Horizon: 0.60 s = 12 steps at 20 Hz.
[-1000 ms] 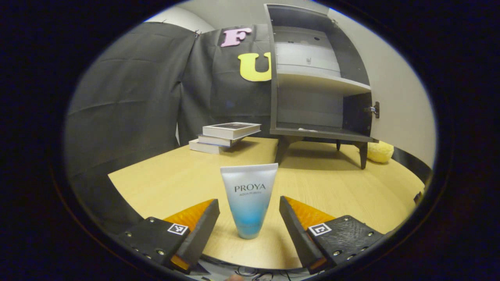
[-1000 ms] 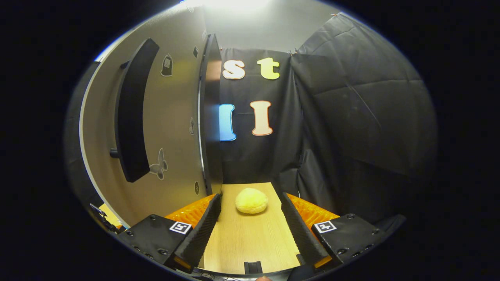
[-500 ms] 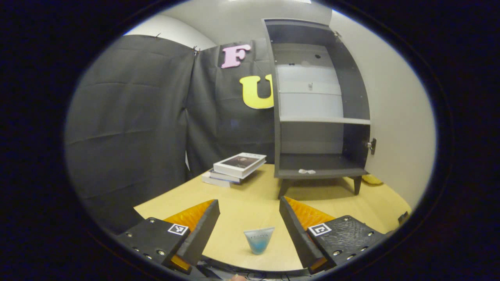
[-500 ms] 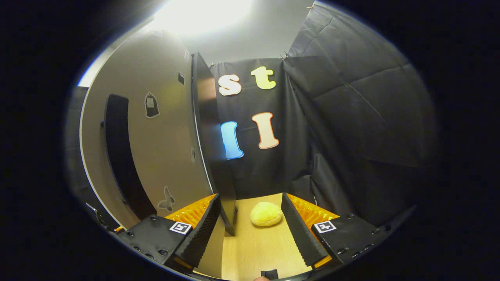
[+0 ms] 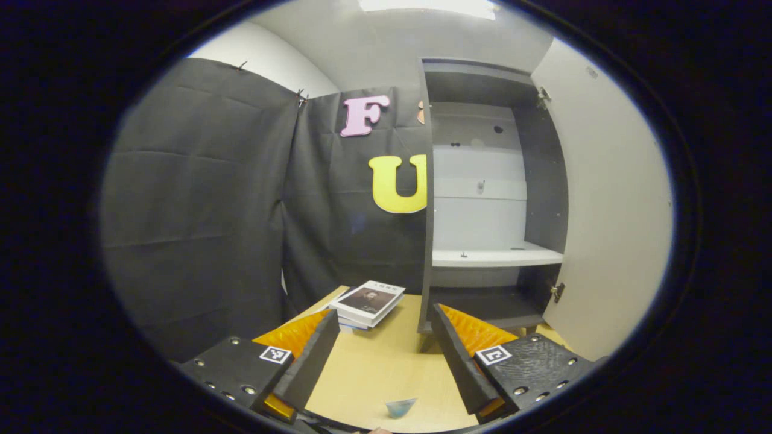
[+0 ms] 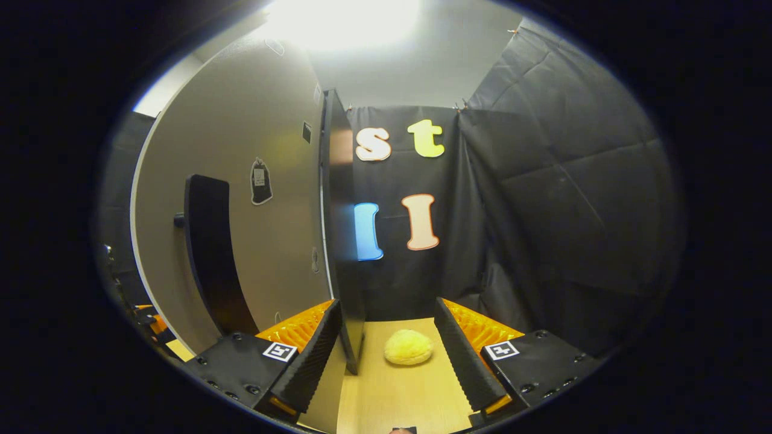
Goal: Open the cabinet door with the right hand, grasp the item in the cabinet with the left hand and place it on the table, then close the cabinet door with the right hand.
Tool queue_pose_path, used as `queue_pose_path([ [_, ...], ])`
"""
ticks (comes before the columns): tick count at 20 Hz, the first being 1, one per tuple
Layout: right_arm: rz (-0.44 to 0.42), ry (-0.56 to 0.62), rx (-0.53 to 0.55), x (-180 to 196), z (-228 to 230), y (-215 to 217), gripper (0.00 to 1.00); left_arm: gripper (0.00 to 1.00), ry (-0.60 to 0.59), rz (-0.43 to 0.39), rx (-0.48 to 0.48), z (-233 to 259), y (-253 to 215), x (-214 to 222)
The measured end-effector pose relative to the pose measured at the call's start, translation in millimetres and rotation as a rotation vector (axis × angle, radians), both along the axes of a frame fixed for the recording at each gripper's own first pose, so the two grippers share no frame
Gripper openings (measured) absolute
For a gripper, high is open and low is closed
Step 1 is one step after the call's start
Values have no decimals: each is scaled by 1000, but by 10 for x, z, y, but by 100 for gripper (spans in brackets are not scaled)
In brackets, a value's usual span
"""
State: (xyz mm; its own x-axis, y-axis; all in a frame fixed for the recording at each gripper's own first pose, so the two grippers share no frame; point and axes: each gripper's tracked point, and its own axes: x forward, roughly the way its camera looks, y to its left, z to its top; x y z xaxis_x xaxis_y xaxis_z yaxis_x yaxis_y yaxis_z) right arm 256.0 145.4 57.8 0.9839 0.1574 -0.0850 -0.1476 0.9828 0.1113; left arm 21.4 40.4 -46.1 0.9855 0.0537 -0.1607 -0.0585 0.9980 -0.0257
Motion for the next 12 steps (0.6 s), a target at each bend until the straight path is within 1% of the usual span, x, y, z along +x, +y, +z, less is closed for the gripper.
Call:
queue_pose_path([
  [1, -19, -6, 7, -28, 25, -7, 97, 95, 1, -5, 17, 31, 77, 21],
  [2, -33, -11, 12, -53, 41, 19, 97, 92, -13, -7, 30, 68, 160, 61],
  [3, -54, -6, 15, -65, 34, 13, 97, 95, -25, -7, 40, 109, 228, 90],
  [4, -76, 3, 16, -87, 13, -11, 97, 93, -27, -12, 45, 83, 268, 116],
  [5, -89, 5, 15, -110, 7, -1, 97, 95, -27, -21, 42, 57, 297, 144],
  [6, -85, 8, 18, -138, 18, 38, 97, 93, -23, -30, 33, 20, 311, 161],
  [7, -70, 12, 37, -200, 43, 146, 92, 93, -17, -36, 24, -28, 329, 188],
  [8, -85, 5, 30, -217, 53, 130, 97, 93, -13, -43, 17, -51, 354, 211],
  [9, -111, 7, 16, -245, 54, 103, 82, 93, -12, -49, 11, -62, 381, 229],
  [10, -131, 7, 8, -257, 52, 96, 87, 93, -12, -55, 8, -74, 406, 248],
  [11, -147, 10, 3, -276, 49, 106, 82, 93, -15, -62, 7, -69, 435, 265],
  [12, -154, 15, 2, -298, 51, 137, 83, 93, -16, -68, 9, -80, 467, 285],
])
